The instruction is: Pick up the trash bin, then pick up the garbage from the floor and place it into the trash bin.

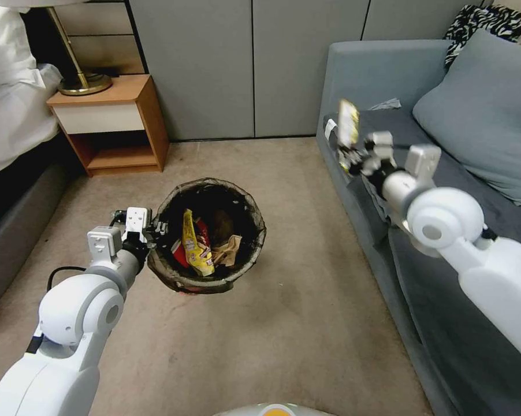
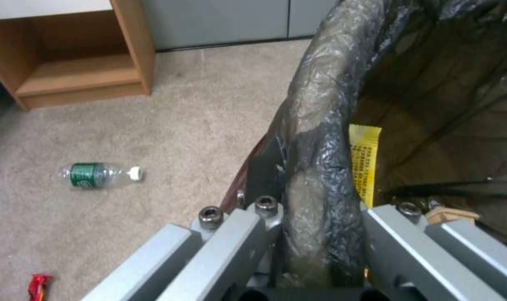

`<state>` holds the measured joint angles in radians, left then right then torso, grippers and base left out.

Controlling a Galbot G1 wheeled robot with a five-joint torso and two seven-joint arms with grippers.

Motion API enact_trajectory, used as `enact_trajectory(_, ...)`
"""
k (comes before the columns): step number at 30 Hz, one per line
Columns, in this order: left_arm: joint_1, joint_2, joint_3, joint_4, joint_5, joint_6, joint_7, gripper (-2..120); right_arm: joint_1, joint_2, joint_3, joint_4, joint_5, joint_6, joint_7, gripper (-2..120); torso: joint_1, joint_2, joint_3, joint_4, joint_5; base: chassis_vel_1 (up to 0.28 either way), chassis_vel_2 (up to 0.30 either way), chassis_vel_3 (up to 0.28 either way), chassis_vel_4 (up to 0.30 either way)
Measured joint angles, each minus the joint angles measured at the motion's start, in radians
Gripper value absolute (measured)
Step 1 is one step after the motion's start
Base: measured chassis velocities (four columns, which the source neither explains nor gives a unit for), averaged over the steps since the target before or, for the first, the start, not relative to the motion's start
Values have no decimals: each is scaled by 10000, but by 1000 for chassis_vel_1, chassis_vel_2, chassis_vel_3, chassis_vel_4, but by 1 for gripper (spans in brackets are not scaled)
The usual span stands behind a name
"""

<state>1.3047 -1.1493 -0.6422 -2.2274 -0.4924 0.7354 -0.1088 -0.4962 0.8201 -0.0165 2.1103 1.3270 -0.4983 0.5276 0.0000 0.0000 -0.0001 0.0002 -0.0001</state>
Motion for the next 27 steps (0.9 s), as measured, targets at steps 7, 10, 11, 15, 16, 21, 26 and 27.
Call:
enact_trajectory(7,82,-12,-74,-93,-70,0,-23,1,3037,1544,-2818,-41,2385,-116,1553,0,0,0,2,-1,-3,0,0,0,0)
enact_trajectory(10,74,-17,-83,-97,-70,0,-23,1,3436,2399,-3559,-344,2997,-116,2240,0,0,0,2,-1,-3,0,0,0,0)
enact_trajectory(11,74,-17,-83,-97,-70,0,-23,1,3436,2399,-3559,-344,2997,-116,2240,0,0,0,2,-1,-3,0,0,0,0)
enact_trajectory(15,37,-26,-140,-97,-64,0,-38,1,3319,3632,-4629,-1000,2642,-190,2544,0,0,0,1,2,-3,0,0,0,0)
enact_trajectory(16,37,-26,-140,-97,-64,0,-38,1,3319,3632,-4629,-1000,2642,-190,2544,0,0,0,1,2,-3,0,0,0,0)
enact_trajectory(21,37,-24,-196,-53,-64,-1,-38,1,2710,3717,-5035,-1318,2046,-283,2546,0,0,0,2,-3,2,0,0,0,0)
enact_trajectory(26,-34,-96,-156,63,-59,0,-46,1,2095,3546,-5212,-1472,1723,-296,2511,0,0,-1,2,-3,1,0,0,0,0)
enact_trajectory(27,-34,-96,-156,63,-59,0,-46,1,2095,3546,-5212,-1472,1723,-296,2511,0,0,-1,2,-3,1,0,0,0,0)
